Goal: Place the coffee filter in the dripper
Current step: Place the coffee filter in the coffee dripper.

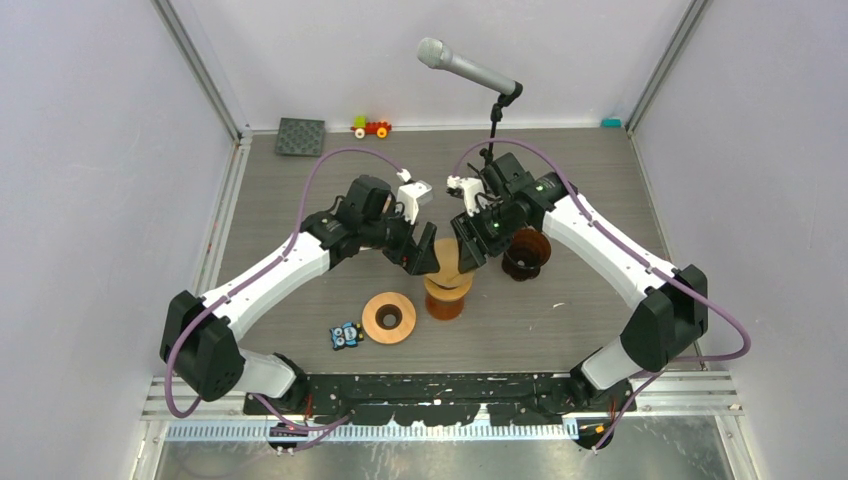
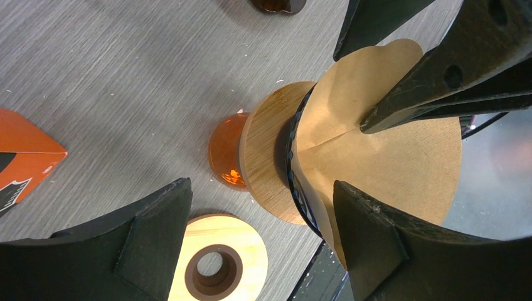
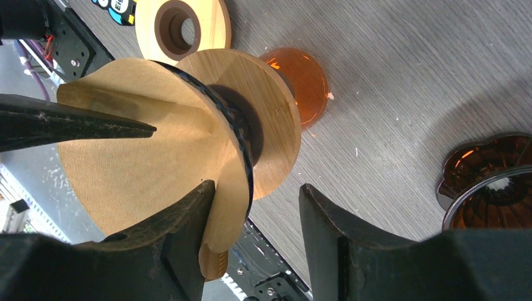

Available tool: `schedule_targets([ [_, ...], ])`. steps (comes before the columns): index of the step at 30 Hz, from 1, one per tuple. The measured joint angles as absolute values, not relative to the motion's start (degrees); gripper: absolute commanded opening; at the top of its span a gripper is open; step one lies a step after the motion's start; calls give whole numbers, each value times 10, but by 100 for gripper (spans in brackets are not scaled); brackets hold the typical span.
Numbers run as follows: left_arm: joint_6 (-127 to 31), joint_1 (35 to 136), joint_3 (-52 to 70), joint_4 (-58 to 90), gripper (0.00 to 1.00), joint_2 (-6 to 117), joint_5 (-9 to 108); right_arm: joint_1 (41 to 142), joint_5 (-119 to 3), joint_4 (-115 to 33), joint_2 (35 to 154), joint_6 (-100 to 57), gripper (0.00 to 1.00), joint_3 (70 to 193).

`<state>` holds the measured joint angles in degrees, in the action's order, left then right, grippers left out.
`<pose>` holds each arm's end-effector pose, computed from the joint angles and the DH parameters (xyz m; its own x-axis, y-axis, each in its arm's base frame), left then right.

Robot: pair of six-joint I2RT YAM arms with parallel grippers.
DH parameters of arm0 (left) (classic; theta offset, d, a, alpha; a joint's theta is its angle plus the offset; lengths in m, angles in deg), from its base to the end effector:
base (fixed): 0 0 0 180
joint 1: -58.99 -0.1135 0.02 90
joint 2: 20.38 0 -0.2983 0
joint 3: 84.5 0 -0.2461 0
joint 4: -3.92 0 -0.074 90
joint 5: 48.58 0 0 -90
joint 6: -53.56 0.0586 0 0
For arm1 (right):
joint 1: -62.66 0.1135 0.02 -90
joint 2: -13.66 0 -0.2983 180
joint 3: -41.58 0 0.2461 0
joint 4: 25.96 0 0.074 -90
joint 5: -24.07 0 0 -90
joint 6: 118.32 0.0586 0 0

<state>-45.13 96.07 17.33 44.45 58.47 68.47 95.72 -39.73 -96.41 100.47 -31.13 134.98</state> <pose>0.2259 -0.2041 0.3201 -0.6419 0.3165 -0.6984 0.7212 0.5585 -0.4098 0.2404 0.1873 0.3259 -0.7195 -0.5208 -0.4595 -0.6886 0.6211 0.3743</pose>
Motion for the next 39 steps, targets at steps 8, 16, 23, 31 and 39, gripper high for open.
schedule_targets([
  [8, -454, 962, 176, 441, 84, 585, 684, 957, -393, -987, 1020, -312, 46, 1370],
  [16, -455, 962, 178, 437, 84, 585, 684, 972, -395, -989, 1022, -312, 38, 1373],
  [23, -454, 962, 178, 436, 84, 585, 677, 983, -406, -1001, 1022, -312, 30, 1388],
  [31, -455, 964, 178, 436, 84, 585, 674, 986, -410, -1010, 1027, -312, 23, 1397],
  [39, -455, 965, 178, 436, 84, 585, 674, 989, -413, -1010, 1031, -311, 19, 1402],
])
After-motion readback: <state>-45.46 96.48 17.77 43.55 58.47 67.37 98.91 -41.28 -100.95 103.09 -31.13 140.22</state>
